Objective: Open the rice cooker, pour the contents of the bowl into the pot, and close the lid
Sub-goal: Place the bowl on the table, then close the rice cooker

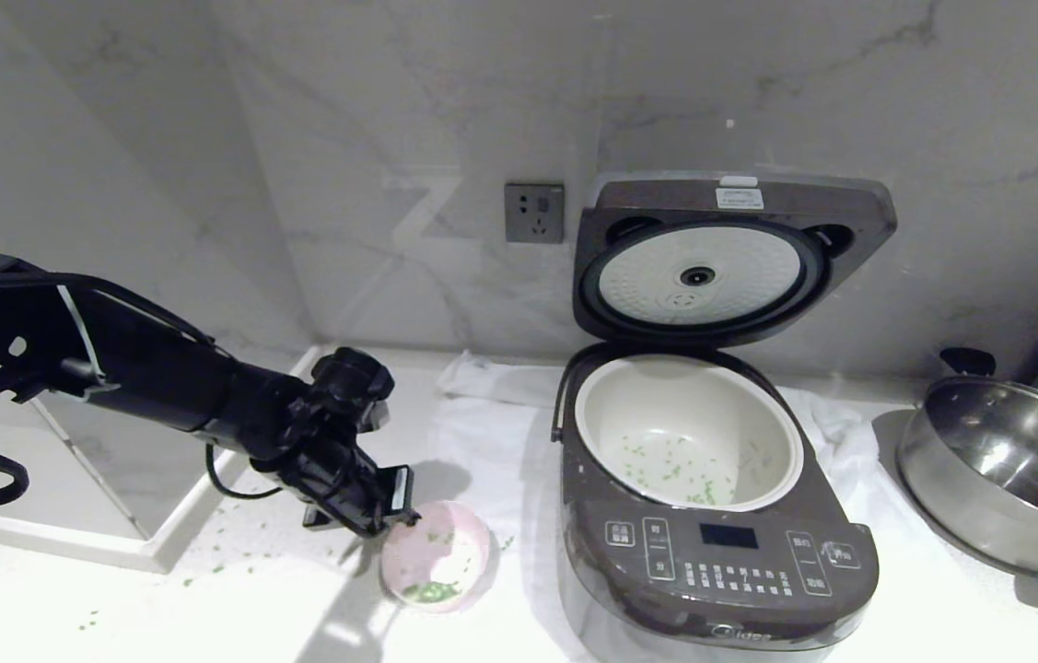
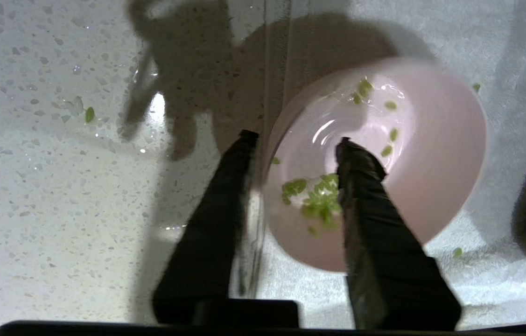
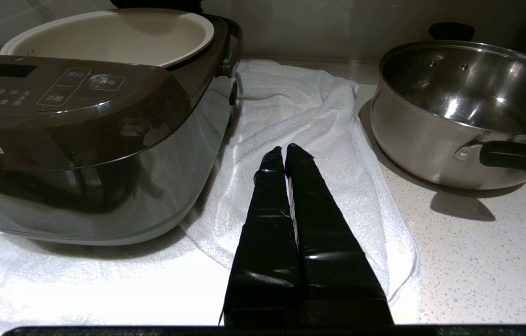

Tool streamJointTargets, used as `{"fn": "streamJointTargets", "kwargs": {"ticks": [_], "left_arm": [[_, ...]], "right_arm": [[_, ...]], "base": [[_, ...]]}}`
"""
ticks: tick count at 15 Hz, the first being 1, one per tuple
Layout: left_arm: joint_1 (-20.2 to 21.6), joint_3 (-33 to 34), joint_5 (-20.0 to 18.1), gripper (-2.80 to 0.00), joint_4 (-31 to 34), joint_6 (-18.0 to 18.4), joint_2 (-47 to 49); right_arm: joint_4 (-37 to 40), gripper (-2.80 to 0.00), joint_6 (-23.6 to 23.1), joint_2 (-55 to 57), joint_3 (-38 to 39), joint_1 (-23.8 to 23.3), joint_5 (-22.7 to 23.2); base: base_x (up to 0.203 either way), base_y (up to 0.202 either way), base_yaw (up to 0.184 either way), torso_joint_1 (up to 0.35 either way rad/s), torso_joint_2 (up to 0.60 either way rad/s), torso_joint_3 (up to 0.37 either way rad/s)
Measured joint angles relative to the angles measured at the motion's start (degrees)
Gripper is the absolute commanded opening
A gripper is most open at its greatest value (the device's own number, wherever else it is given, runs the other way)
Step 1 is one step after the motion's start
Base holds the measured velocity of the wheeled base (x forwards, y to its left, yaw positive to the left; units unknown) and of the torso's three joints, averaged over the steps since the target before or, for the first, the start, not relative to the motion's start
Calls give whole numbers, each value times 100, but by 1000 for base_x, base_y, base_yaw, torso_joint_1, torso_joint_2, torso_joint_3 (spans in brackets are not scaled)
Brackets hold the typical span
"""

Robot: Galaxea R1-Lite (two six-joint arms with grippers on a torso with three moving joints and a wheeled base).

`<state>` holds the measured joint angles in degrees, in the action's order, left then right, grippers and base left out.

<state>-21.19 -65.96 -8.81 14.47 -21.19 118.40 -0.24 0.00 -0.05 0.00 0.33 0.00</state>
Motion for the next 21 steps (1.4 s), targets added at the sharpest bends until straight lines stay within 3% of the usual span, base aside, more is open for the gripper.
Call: {"fn": "streamJointTargets", "kwargs": {"ticks": [13, 14, 21], "left_arm": [[46, 63, -11, 0, 252, 36, -965], [44, 67, -11, -280, 261, 38, -1017], [-129, 307, -33, -280, 245, 58, -1335]], "right_arm": [[1, -280, 0, 0, 0, 0, 0], [0, -280, 0, 0, 0, 0, 0], [0, -280, 0, 0, 0, 0, 0]], "base": [[0, 0, 0, 0, 0, 0], [0, 0, 0, 0, 0, 0], [0, 0, 0, 0, 0, 0]]}}
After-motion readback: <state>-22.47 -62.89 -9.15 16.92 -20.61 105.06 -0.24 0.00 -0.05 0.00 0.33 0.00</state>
